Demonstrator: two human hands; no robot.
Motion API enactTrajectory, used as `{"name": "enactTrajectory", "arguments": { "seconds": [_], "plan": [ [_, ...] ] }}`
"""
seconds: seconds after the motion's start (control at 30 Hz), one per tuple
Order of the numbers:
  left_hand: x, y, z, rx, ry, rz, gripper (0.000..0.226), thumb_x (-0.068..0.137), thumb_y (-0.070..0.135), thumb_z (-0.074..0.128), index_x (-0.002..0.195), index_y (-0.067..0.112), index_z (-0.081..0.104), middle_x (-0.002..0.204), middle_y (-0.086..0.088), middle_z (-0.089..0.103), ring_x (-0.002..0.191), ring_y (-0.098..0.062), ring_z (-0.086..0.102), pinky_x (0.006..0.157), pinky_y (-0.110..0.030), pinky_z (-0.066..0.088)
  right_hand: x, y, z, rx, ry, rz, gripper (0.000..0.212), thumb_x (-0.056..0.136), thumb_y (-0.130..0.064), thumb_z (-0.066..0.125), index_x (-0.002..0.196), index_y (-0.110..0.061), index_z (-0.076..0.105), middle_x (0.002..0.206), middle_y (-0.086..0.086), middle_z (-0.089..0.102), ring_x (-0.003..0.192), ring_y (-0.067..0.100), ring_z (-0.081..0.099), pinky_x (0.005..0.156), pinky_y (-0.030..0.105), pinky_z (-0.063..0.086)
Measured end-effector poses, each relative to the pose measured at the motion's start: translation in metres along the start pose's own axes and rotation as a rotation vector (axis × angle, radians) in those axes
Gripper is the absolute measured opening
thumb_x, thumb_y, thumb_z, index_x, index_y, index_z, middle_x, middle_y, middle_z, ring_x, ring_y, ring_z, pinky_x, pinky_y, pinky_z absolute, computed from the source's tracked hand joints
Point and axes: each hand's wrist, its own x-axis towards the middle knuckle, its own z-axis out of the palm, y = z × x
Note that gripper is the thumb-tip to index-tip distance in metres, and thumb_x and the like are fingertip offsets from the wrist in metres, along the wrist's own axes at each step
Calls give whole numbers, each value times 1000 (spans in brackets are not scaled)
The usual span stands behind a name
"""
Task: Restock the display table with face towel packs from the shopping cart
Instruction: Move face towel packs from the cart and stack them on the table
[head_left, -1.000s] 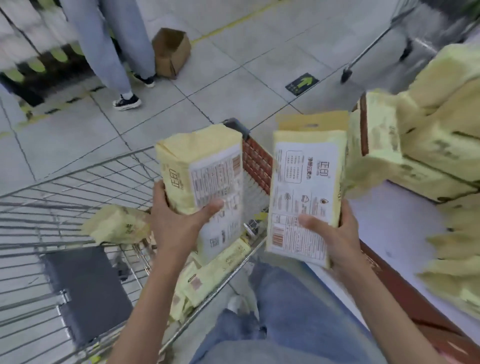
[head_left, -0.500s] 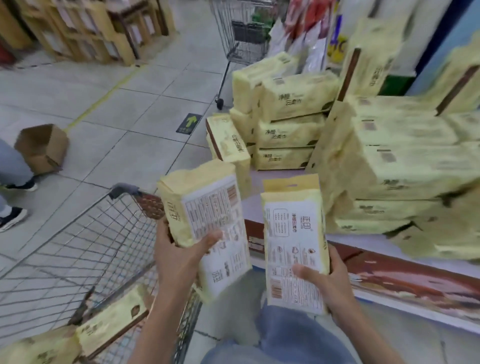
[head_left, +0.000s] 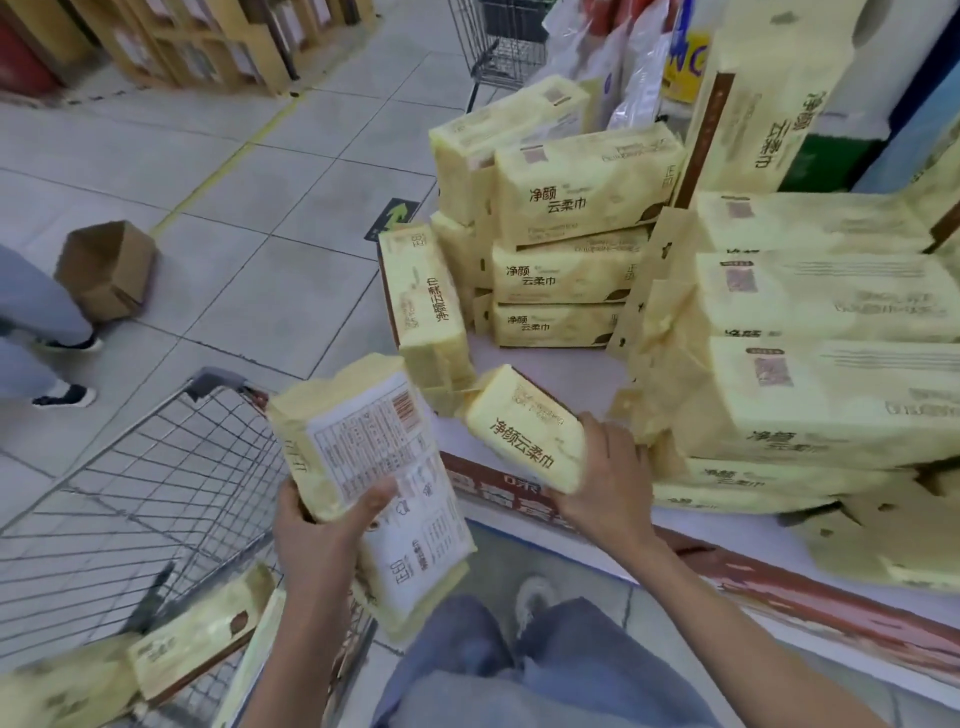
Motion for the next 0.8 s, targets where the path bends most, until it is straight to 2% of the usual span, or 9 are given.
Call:
{"name": "enactTrajectory", "arguments": {
  "seconds": [0.17,0.3,0.37,0.43,0.5,0.6,0.7,0.73,0.8],
  "plan": [
    [18,-5,0,32,43,-62,89,41,30,91,121,17,54,105,3,70,92,-19,69,79,-41,55,31,12,29,-179,-52,-95,95,34,-33,88,117,-11,46,88,10,58,75,31,57,62,35,43],
    [33,-6,9,60,43,-96,71,59,15,86,121,15,52,102,5,69,90,-18,68,77,-38,55,46,19,42,-200,-89,-116,92,40,-34,88,118,-10,46,89,12,57,76,31,56,64,35,42],
    [37,-4,13,51,42,-105,73,58,16,83,123,15,50,101,7,68,89,-14,67,75,-36,54,48,23,45,-242,-61,-147,95,38,-30,89,119,-10,44,90,12,58,76,31,56,64,35,42],
    [41,-2,17,41,36,-116,78,55,17,82,125,13,50,102,6,68,89,-13,68,70,-32,54,48,30,49,-341,-44,-184,101,34,-30,92,121,-12,44,92,11,59,78,29,54,68,37,40],
    [44,0,18,33,32,-128,81,52,18,82,127,13,50,104,5,69,90,-14,68,68,-30,54,44,34,54,-435,-57,-208,104,36,-39,92,123,-13,43,97,12,59,83,28,50,76,39,33],
    [48,0,18,44,18,-139,84,49,22,83,126,14,51,107,4,69,93,-14,68,71,-31,55,37,34,61,-467,-34,-205,91,53,-63,75,124,-14,46,104,13,60,90,29,47,82,40,30],
    [52,-1,18,76,9,-134,90,42,24,91,122,13,52,105,4,69,94,-15,68,70,-30,54,38,22,54,-366,-52,-117,66,79,-65,43,121,-16,53,105,11,58,92,29,47,78,40,33],
    [53,-1,19,88,12,-131,89,40,28,89,120,13,53,104,4,69,93,-16,68,70,-31,54,43,18,49,-316,-81,-76,62,81,-64,39,119,-17,56,104,10,58,91,29,49,76,40,35],
    [55,-2,20,99,10,-130,90,36,40,84,117,16,54,104,3,70,93,-16,69,73,-35,56,61,10,39,-254,-220,-14,61,81,-66,44,120,-21,56,107,8,54,97,29,49,78,39,37]
  ]
}}
